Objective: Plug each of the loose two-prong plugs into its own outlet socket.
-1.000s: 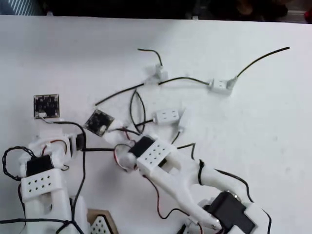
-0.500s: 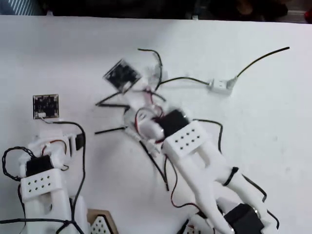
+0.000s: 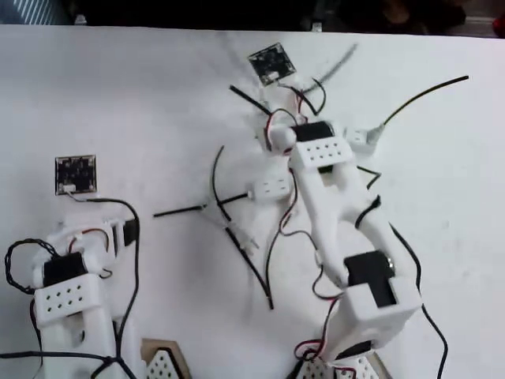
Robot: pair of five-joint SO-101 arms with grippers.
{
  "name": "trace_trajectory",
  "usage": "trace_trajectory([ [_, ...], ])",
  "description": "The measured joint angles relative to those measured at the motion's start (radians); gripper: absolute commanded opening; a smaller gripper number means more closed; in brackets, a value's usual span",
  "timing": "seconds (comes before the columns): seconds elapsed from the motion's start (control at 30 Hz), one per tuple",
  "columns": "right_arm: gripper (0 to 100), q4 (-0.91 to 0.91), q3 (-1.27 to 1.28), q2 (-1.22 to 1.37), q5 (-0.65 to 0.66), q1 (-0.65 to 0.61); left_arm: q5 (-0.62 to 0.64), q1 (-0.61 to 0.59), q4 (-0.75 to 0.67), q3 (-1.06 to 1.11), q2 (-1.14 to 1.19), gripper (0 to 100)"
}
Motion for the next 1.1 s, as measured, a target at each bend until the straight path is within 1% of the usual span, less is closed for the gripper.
trace_trajectory([
  [0.13,2.4,0.000,-0.020,0.058,0.000,0.006,0.000,0.000,0.000,0.000,0.000,32],
  [0.33,12.6,0.002,-0.020,0.068,0.000,0.006,0.000,0.000,-0.002,0.000,0.000,32],
  [0.5,13.6,0.072,-0.077,0.068,0.000,0.002,0.000,0.000,-0.002,0.000,0.000,32],
  [0.6,13.6,0.166,-0.149,0.068,0.000,0.003,0.000,0.000,-0.002,0.000,0.000,32],
  [0.73,13.4,0.351,-0.259,0.066,-0.035,-0.011,0.000,0.000,-0.003,0.000,0.000,32],
  [0.93,13.4,0.628,-0.313,-0.006,-0.055,-0.126,0.000,0.000,-0.003,0.000,0.000,32],
  [1.1,13.4,0.783,-0.313,-0.063,-0.057,-0.216,0.000,0.000,-0.003,0.000,0.000,32],
])
